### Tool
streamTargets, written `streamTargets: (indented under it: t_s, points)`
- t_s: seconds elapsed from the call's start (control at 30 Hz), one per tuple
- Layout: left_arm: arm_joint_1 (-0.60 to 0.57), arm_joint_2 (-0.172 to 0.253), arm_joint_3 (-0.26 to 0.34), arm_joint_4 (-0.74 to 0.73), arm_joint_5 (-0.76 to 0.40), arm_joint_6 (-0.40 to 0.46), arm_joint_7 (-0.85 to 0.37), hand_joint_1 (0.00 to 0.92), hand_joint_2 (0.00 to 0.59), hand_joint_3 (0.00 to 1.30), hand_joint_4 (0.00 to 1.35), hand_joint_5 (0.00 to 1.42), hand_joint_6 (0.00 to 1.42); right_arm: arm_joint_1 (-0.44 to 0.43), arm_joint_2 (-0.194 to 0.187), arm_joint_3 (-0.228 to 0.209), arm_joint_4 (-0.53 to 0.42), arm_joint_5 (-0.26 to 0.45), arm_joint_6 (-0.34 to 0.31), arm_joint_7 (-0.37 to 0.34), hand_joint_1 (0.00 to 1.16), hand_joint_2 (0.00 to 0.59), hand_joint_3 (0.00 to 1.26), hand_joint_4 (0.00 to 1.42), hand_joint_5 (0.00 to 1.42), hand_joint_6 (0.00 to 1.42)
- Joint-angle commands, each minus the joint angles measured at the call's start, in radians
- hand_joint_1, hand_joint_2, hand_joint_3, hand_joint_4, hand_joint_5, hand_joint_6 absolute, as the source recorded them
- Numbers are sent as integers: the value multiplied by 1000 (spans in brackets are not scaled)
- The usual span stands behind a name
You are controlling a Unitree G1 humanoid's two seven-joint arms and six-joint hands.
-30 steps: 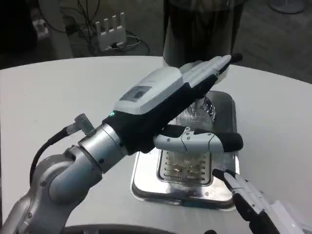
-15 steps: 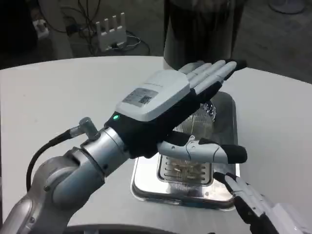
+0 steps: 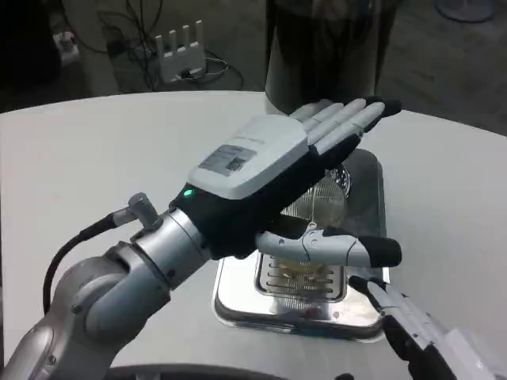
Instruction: Grasp the cup under the faucet to collect the drink, then remove the cup.
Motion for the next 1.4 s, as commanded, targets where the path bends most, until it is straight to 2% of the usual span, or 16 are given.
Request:
streamTargets:
  t_s: [0.03,0.1,0.17,0.2,0.27,0.33,0.67,0.8,1.0,1.17,1.4]
  points:
    - [23,3,-14,-19,4,-14,-10,0,61,41,0,23,0,-11,37,-16,44,86,2,-45,611,463,64,11,0,0]
    - [23,1,-16,-23,7,-10,-11,0,61,41,0,23,0,-27,69,-27,89,156,1,-80,630,434,54,20,0,0]
    - [21,-2,-19,-27,11,-6,-12,0,61,41,0,23,0,-42,117,-36,157,225,-38,-159,721,321,19,21,0,1]
    - [19,-3,-21,-26,12,-4,-13,0,61,41,0,23,0,-47,145,-35,204,251,-88,-224,779,277,14,27,2,26]
    - [17,-3,-24,-24,14,-4,-14,0,61,43,0,23,0,-69,177,-28,274,269,-151,-307,837,246,26,55,45,69]
    - [17,-3,-26,-23,16,-4,-13,0,62,46,0,26,0,-90,188,-23,310,279,-172,-340,888,210,43,74,65,96]
    - [20,1,-23,-19,13,-6,-10,0,64,59,0,34,0,-266,198,10,457,258,-164,-394,887,176,44,74,73,116]
    - [16,3,-24,-17,13,-7,-14,0,58,76,0,36,0,-328,204,4,528,284,-168,-414,889,171,44,74,73,118]
    - [13,2,-25,-11,11,-8,-12,0,54,80,0,38,0,-404,222,-4,574,246,-123,-461,889,167,42,74,73,120]
    - [11,-1,-27,-9,13,-10,-10,0,41,88,0,46,0,-498,222,-8,637,268,-94,-463,885,165,36,74,73,122]
    - [3,-2,-33,-9,16,-5,-17,0,36,92,0,47,0,-583,228,5,721,267,-99,-498,880,163,24,74,60,125]
